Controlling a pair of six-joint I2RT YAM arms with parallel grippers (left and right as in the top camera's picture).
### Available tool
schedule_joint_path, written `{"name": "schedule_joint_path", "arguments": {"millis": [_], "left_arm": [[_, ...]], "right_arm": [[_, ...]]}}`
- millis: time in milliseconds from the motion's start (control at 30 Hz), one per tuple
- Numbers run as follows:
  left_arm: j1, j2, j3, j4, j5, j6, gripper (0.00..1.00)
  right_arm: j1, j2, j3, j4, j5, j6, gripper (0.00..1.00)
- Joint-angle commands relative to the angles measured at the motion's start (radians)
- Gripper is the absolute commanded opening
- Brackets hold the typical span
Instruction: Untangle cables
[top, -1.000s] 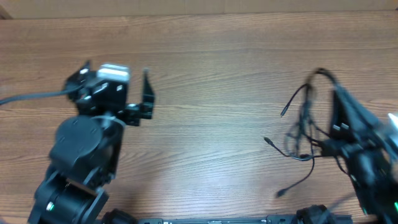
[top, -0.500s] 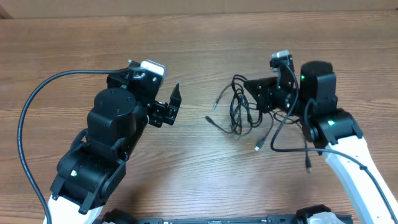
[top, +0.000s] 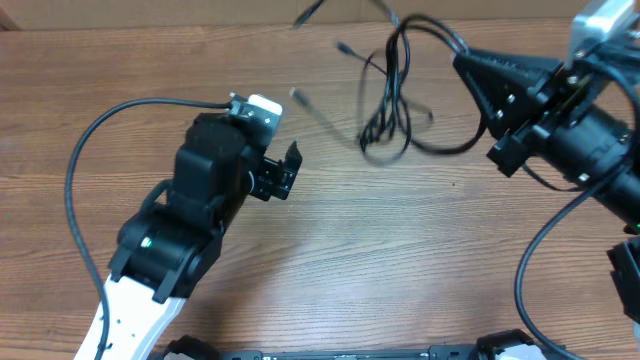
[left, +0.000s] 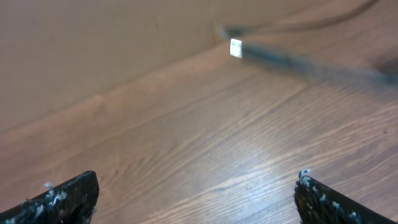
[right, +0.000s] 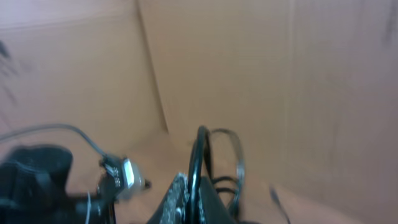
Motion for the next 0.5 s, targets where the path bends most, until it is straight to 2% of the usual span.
{"name": "schedule_joint_path", "arguments": {"millis": [0,167,333,467], "left_arm": [[0.003,0.032,-0.002,-0.006,0.047,-0.010,1.00],[0.003,0.033,-0.002,0.006,0.216,-0.010,0.99],[0.003,0.051,-0.002,0.003,0.277,-0.010,1.00],[0.003,0.151,-0.002,-0.034,0.459,0.007,0.99]], "right_arm": [[0.006,0.109,-0.059,-0.084,0.078,-0.059,0.04],[0.056,0.206,-0.075,-0.162,0.046,-0.060,0.04],[0.118,0.203,-0.072,-0.081,0.038,-0.092,0.04],[0.120,0.180,-0.038,0.047,0.052,-0.079,0.04]]}}
